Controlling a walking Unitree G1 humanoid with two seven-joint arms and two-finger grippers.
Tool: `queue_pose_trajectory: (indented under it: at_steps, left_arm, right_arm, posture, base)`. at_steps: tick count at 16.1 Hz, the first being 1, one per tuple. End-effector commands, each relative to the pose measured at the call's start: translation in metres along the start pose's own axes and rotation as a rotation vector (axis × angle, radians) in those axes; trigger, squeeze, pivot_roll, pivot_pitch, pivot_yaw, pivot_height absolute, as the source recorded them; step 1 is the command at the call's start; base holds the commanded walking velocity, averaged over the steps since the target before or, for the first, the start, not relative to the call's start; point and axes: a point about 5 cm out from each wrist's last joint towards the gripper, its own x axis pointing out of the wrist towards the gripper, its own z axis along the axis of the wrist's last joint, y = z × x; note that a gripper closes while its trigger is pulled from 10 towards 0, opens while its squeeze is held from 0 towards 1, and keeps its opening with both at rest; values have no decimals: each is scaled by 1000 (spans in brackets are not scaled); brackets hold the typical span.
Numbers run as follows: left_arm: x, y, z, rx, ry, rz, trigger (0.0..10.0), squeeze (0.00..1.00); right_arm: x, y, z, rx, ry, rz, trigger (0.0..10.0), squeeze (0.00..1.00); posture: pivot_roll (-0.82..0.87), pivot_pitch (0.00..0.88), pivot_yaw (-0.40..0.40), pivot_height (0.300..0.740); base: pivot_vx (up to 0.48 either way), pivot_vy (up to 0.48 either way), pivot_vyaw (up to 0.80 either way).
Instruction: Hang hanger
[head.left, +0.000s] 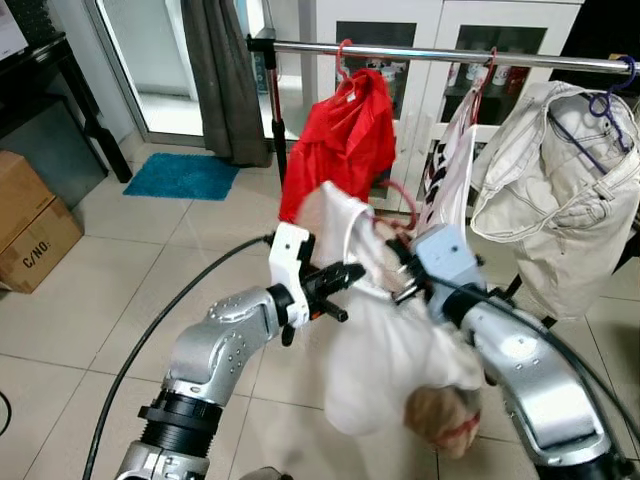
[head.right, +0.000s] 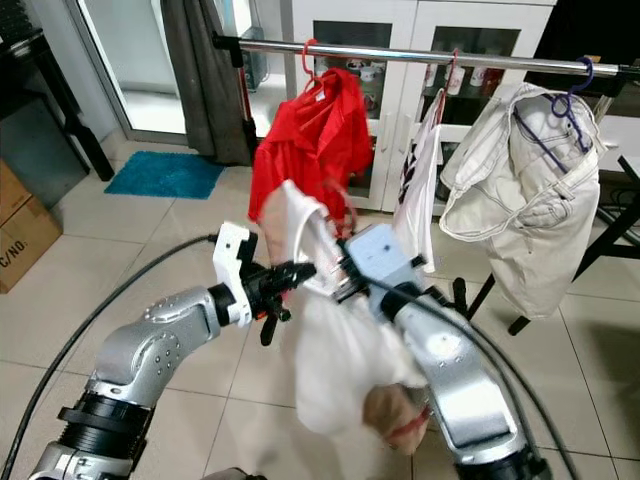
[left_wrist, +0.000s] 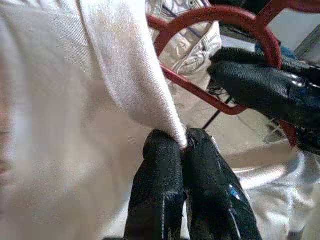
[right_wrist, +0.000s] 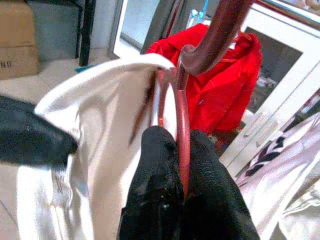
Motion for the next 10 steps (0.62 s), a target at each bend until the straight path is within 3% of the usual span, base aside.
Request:
queue_pose_trajectory:
  at_steps: [1,3,5,8,9,10]
  left_arm:
    - [-4,6,20,98,-21,51,0,0]
    - [-9,15,40,163,-33,124,0,0]
    - [-13,21,51,207,-45,163,0,0]
    - [-26,42,71,347,-47,312,0,0]
    - [-37,61,76,431,-7,431,0,0]
    - [-42,68,78,444,2,483,0,0]
  right_arm:
    - [0,7,4,-68,-21,116,0,0]
    - [-8,30,-10,-111,43,349,0,0]
    - [-13,36,-18,-121,89,419,0,0]
    - [-26,39,-28,-126,143,516,0,0]
    - [-33,35,-27,-82,131,542,0,0]
    - [-37,33,-27,-60,122,553,0,0]
  posture:
    - [-142,0,60,740]
    - [-137,0,52,740]
    - [-135,0,49,740]
    - [-133,0,44,740]
    - [-137,0,48,740]
    - [-137,0,48,740]
  base:
    - [0,0,0]
    - [0,0,0]
    - [0,0,0]
    - [0,0,0]
    - [0,0,0]
    - [0,0,0]
